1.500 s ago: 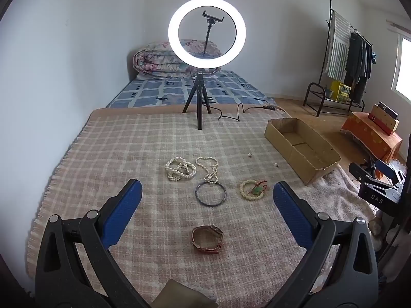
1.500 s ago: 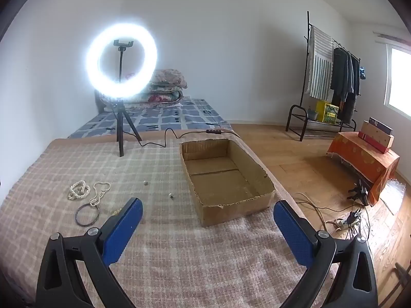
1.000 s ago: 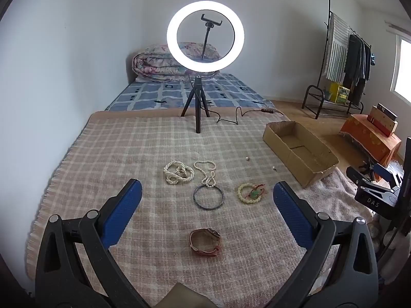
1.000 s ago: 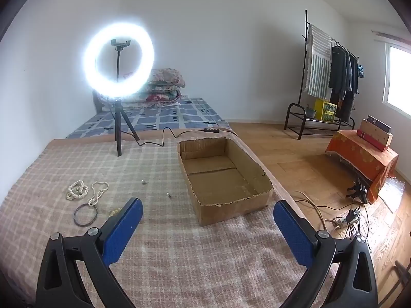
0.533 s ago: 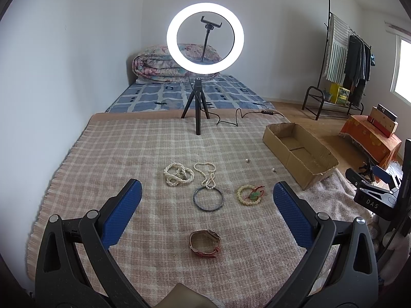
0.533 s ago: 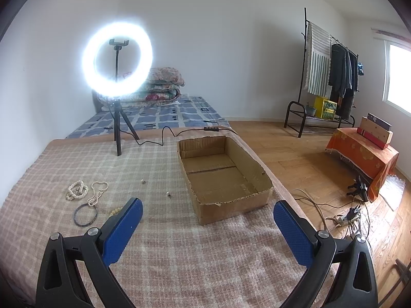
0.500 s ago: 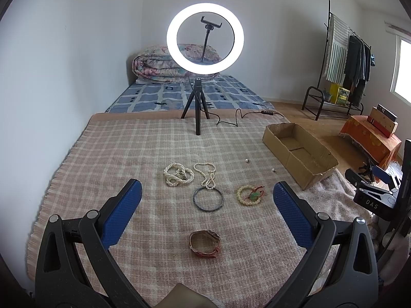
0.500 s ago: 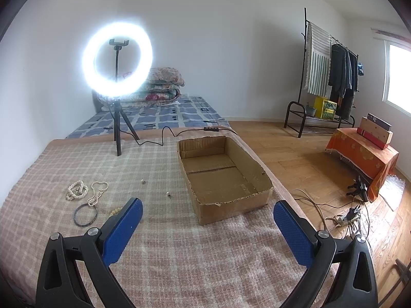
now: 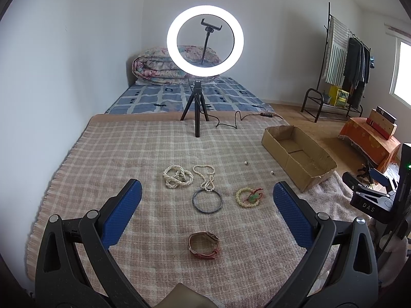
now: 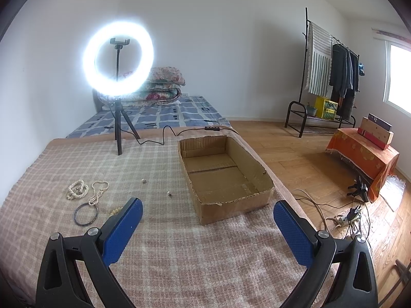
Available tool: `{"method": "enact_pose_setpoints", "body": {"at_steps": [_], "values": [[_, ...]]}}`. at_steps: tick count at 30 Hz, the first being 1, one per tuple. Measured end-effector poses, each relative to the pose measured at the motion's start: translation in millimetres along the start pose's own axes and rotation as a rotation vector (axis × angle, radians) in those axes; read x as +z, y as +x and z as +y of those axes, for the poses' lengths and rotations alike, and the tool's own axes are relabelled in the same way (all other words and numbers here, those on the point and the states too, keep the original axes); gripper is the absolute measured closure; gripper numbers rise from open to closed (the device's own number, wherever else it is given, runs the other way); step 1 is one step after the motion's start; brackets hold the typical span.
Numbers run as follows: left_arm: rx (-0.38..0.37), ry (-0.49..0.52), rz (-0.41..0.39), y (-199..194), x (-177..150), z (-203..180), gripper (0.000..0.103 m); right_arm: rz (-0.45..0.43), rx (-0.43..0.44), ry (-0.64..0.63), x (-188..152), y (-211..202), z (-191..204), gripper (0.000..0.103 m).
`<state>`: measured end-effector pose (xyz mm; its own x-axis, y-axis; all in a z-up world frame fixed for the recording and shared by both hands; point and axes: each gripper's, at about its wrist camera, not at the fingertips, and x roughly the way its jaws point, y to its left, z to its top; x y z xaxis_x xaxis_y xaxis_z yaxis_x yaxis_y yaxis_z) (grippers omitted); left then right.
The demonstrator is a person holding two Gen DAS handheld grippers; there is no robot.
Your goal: Organize jewelry
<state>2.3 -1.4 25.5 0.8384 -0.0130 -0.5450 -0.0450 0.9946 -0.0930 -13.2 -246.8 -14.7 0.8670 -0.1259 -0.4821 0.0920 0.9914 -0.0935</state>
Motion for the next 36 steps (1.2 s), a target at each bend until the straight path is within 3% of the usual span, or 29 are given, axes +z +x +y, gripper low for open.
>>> {"method": "enact_pose_setpoints", "body": {"at_steps": [36], "values": [[-0.004,-0.001,0.001,1.9,-4.9,-0.7,0.000,0.011,0.009,-0.004,-1.9,1.5,3.9,0.000]]}}
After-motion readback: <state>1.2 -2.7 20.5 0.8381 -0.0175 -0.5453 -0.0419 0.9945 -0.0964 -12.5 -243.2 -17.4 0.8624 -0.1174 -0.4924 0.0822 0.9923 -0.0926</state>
